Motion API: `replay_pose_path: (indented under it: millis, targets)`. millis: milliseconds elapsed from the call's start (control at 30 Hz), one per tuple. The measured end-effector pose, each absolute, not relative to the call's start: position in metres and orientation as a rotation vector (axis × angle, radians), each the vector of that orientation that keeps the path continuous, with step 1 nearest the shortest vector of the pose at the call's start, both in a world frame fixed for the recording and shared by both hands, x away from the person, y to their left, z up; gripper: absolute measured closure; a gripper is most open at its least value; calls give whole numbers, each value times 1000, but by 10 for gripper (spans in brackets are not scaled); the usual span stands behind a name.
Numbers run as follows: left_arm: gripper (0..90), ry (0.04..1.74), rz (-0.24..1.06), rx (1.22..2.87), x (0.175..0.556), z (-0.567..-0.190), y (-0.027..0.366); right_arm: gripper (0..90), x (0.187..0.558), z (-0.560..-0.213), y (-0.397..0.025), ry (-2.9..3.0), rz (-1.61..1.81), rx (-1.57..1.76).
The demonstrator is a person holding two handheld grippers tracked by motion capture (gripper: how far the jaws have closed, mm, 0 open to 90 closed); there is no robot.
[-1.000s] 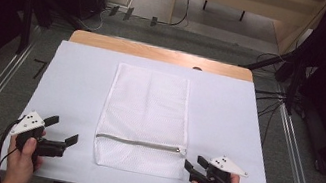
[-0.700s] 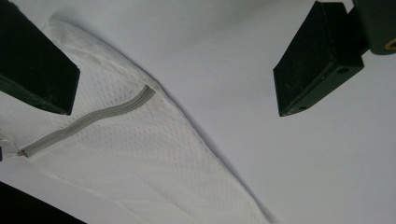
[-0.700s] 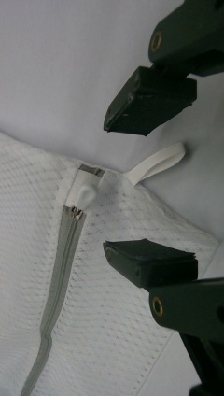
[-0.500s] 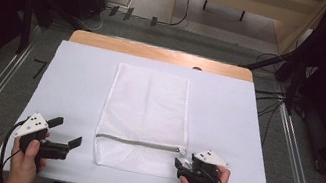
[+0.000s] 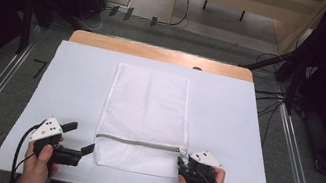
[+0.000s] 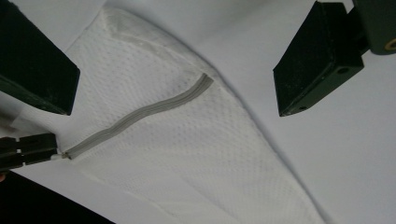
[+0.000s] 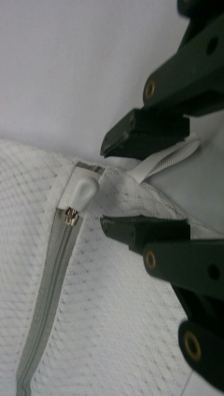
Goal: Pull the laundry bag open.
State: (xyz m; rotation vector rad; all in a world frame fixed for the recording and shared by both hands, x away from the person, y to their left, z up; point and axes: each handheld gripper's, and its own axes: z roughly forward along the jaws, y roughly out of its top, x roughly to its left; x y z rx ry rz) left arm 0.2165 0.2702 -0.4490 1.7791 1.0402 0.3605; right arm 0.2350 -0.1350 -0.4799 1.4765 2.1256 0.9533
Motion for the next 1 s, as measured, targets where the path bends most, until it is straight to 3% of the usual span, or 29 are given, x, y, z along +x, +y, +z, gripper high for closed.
replay_pose_path:
  millis: [200, 667, 833, 1000]
  targets:
    - [5, 1013, 307, 1780, 220, -447, 247, 892, 235, -481, -138, 2137, 1012, 1479]
    - [17, 912, 199, 1850, 236, -438, 157, 900, 227, -465, -139, 2090, 1134, 1421]
    - [373, 920, 191, 1865, 246, -440, 122, 900, 223, -461, -137, 2080, 1156, 1381]
    - [604, 944, 89, 1917, 260, -445, 96, 900, 220, -458, -135, 2077, 1167, 1359]
